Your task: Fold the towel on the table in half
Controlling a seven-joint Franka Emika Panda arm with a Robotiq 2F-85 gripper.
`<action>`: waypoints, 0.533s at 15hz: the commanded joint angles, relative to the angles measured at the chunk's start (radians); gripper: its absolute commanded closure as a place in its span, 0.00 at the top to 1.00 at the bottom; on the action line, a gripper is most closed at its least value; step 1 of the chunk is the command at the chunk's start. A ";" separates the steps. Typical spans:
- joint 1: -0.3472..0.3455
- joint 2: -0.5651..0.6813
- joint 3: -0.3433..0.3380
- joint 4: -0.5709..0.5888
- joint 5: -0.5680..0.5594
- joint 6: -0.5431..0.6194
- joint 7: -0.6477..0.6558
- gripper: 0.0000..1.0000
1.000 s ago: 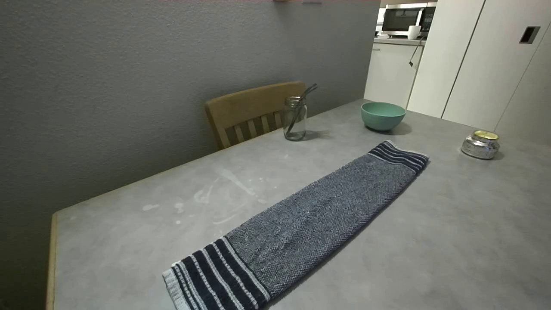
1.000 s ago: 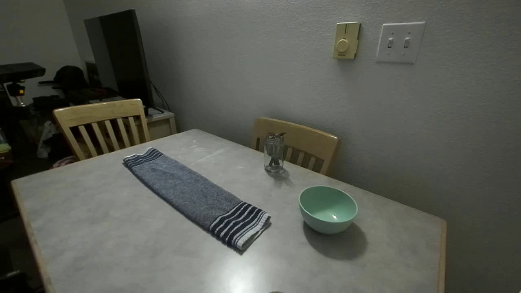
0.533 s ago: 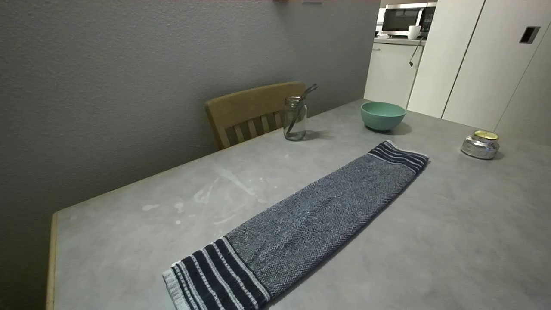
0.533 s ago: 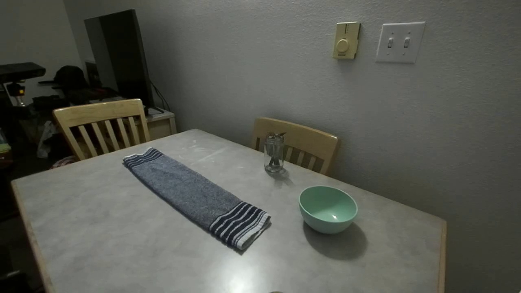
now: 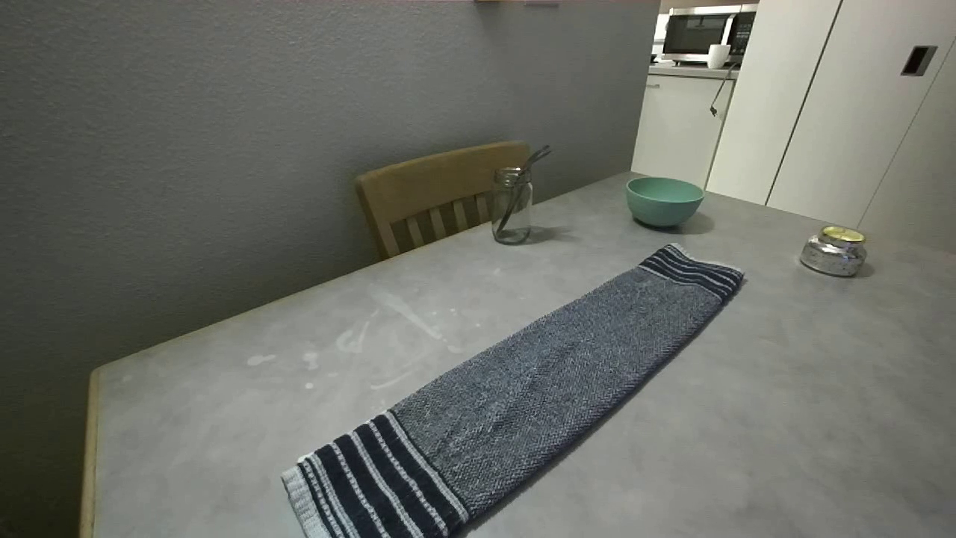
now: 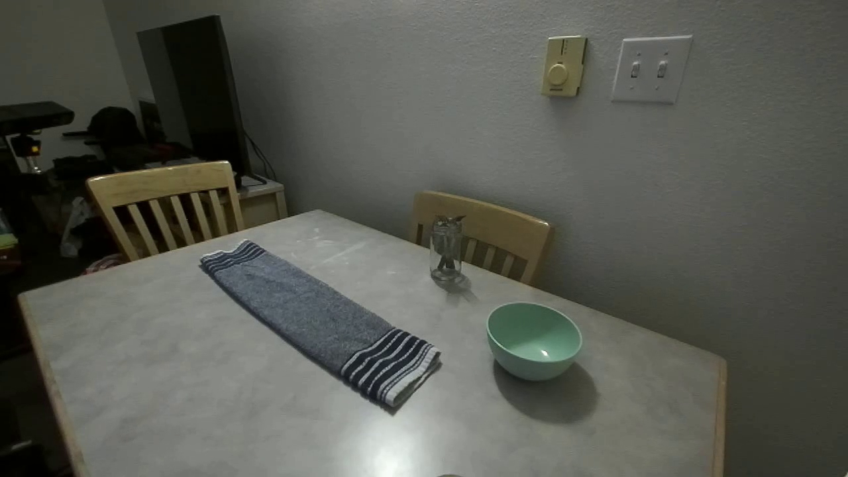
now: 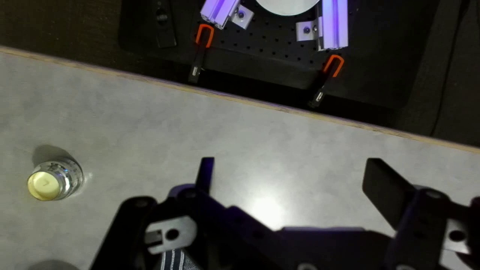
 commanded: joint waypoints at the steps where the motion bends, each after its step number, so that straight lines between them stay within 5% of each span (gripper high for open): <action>1: 0.010 -0.018 0.013 -0.027 -0.089 0.069 -0.032 1.00; 8: 0.010 0.103 -0.054 -0.120 -0.228 0.299 -0.109 1.00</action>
